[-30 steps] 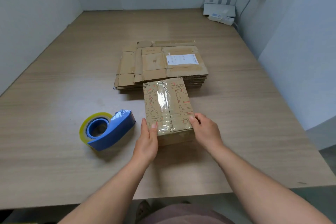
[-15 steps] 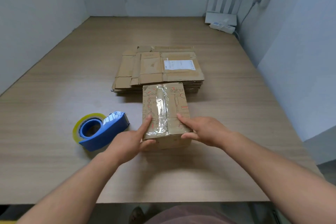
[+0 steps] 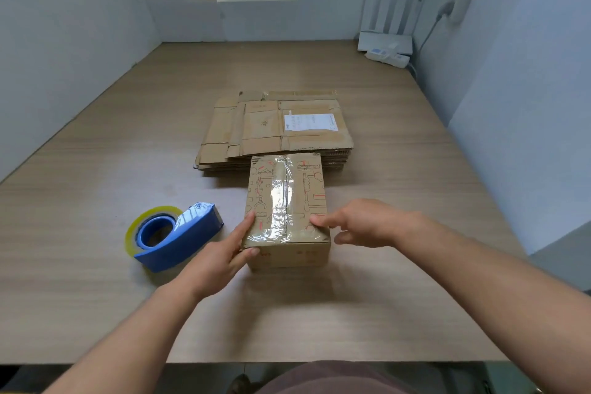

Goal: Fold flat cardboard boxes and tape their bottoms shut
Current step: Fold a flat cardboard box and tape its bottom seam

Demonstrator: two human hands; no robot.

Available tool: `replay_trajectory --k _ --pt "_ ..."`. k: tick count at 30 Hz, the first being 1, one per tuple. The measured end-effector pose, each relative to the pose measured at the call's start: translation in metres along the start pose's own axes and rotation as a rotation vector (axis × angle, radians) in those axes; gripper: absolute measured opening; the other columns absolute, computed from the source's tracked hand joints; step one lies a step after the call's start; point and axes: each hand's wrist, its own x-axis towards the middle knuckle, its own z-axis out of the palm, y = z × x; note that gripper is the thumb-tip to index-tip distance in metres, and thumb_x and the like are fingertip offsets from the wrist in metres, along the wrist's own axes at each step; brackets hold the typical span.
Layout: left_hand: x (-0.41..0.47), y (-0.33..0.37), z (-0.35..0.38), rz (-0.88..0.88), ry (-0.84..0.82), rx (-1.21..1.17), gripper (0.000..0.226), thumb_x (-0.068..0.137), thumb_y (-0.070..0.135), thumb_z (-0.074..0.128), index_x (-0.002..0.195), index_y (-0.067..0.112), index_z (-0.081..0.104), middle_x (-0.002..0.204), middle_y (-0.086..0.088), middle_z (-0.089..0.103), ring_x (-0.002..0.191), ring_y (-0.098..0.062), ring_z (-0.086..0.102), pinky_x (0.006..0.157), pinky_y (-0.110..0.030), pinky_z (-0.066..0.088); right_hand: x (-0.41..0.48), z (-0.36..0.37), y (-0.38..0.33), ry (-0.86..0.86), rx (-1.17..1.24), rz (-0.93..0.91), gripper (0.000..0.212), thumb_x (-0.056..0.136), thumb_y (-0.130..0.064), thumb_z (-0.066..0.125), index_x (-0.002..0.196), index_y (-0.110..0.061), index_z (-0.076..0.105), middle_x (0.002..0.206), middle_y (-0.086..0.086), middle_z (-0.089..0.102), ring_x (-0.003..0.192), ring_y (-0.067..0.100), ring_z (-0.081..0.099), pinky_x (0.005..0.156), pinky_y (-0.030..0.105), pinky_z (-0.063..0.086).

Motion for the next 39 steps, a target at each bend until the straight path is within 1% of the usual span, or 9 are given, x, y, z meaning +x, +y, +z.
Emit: replay_trajectory --k 5,9,14,17,21,28,31,34,39 --pt "-0.005 0.007 0.007 -0.045 0.079 -0.005 0.069 0.098 0.046 0.043 0.133 0.061 -0.015 0.144 0.002 0.048 0.119 -0.016 0.055 0.098 -0.029 0.042 0.0 0.009 -0.005 0.174 -0.144 -0.099 0.046 0.093 -0.039 0.047 0.138 -0.038 0.039 0.117 -0.003 0.058 0.107 0.023 0.055 0.068 0.029 0.037" --pt "-0.01 0.015 0.025 -0.133 0.208 -0.056 0.069 0.099 0.043 0.04 0.153 0.032 -0.001 0.138 -0.003 0.055 0.118 -0.024 0.057 0.096 -0.034 0.045 -0.003 0.018 -0.004 0.168 -0.056 -0.101 0.052 0.09 -0.038 0.056 0.139 -0.031 0.04 0.121 -0.001 0.056 0.107 0.023 0.054 0.071 0.028 0.037" --pt "-0.017 0.026 0.046 -0.182 0.335 -0.08 0.057 0.101 0.04 0.035 0.152 0.023 0.015 0.126 -0.008 0.062 0.11 -0.033 0.059 0.09 -0.041 0.047 -0.003 0.031 -0.01 0.293 -0.014 -0.05 0.053 0.09 -0.044 0.057 0.137 -0.026 0.044 0.118 0.003 0.057 0.106 0.025 0.053 0.075 0.032 0.043" --pt "-0.024 0.02 0.042 -0.112 0.303 -0.093 0.059 0.1 0.03 0.035 0.153 0.03 0.009 0.124 -0.006 0.063 0.108 -0.027 0.059 0.093 -0.041 0.046 -0.01 0.045 -0.013 0.384 0.031 -0.01 0.051 0.092 -0.038 0.055 0.14 -0.024 0.044 0.114 0.007 0.057 0.105 0.026 0.053 0.075 0.034 0.046" --pt "-0.025 0.002 0.014 0.058 0.213 0.019 0.067 0.1 0.031 0.042 0.143 0.056 -0.003 0.133 0.01 0.056 0.116 -0.015 0.058 0.097 -0.033 0.047 -0.017 0.052 -0.012 0.468 0.147 -0.016 0.049 0.088 -0.027 0.065 0.135 -0.018 0.053 0.111 0.013 0.061 0.1 0.031 0.058 0.073 0.039 0.052" --pt "-0.004 -0.012 0.001 0.167 0.31 0.155 0.048 0.091 0.032 0.062 0.137 0.034 0.048 0.118 0.007 0.067 0.1 -0.01 0.065 0.083 -0.024 0.052 -0.01 0.05 -0.015 0.469 0.186 -0.042 0.048 0.089 -0.026 0.065 0.134 -0.016 0.055 0.116 0.013 0.062 0.103 0.031 0.06 0.079 0.04 0.053" --pt "-0.002 -0.014 0.001 0.173 0.324 0.139 0.044 0.089 0.032 0.063 0.132 0.034 0.053 0.115 0.011 0.065 0.095 -0.006 0.061 0.083 -0.025 0.053 -0.007 0.053 -0.012 0.413 0.21 0.009 0.049 0.093 -0.036 0.057 0.139 -0.023 0.047 0.129 0.005 0.056 0.115 0.022 0.053 0.091 0.035 0.046" --pt "-0.003 -0.01 0.004 0.166 0.324 0.085 0.043 0.089 0.034 0.062 0.131 0.034 0.052 0.118 0.012 0.059 0.101 -0.007 0.058 0.087 -0.029 0.052 -0.005 0.056 -0.022 0.419 0.435 0.154 0.054 0.089 -0.052 0.054 0.136 -0.028 0.044 0.135 -0.006 0.051 0.121 0.013 0.05 0.095 0.029 0.042" --pt "-0.009 0.025 0.026 0.203 0.182 0.021 0.073 0.073 0.078 0.045 0.135 0.038 0.047 0.118 0.022 0.05 0.103 0.005 0.051 0.089 -0.021 0.049 0.003 0.059 -0.033 0.529 0.507 0.487 0.069 0.085 -0.062 0.051 0.143 -0.031 0.031 0.134 -0.001 0.046 0.119 0.018 0.049 0.091 0.034 0.043"
